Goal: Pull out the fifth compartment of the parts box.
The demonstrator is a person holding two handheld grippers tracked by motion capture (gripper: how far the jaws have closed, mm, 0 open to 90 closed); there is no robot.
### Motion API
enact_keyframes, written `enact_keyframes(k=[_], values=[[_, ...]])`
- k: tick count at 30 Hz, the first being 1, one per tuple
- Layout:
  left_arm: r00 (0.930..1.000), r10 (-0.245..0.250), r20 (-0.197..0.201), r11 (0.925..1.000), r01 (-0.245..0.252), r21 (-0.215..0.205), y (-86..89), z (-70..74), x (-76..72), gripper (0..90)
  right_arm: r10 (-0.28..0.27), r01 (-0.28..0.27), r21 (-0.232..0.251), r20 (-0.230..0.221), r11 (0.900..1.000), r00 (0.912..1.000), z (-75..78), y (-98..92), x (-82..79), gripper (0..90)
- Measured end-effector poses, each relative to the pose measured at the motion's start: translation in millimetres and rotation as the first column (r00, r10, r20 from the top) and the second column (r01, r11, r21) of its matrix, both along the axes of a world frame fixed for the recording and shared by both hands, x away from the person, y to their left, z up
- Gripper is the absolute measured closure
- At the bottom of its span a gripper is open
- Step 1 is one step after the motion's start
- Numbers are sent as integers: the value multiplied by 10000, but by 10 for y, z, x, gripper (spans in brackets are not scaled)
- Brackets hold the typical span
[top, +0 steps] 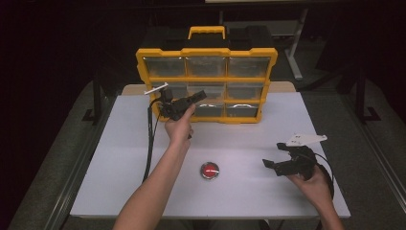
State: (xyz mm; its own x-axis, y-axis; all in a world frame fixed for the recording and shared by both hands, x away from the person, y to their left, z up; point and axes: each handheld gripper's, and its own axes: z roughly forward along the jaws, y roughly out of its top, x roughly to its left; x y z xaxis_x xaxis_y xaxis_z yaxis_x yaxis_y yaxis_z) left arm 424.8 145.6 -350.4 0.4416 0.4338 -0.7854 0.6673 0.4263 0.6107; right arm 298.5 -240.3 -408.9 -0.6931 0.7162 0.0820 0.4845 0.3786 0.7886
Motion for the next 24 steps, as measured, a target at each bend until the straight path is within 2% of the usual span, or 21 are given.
enact_keyframes(k=[4,24], values=[[9999,-67,78,10000,67,-62,5,-4,-31,775,-23,23,-11,-46,10000,10000,0,10,-7,138],[9993,-361,110,9993,359,131,44,9,-144,774,22,-23,-97,-87,9999,10000,-13,20,-3,138]])
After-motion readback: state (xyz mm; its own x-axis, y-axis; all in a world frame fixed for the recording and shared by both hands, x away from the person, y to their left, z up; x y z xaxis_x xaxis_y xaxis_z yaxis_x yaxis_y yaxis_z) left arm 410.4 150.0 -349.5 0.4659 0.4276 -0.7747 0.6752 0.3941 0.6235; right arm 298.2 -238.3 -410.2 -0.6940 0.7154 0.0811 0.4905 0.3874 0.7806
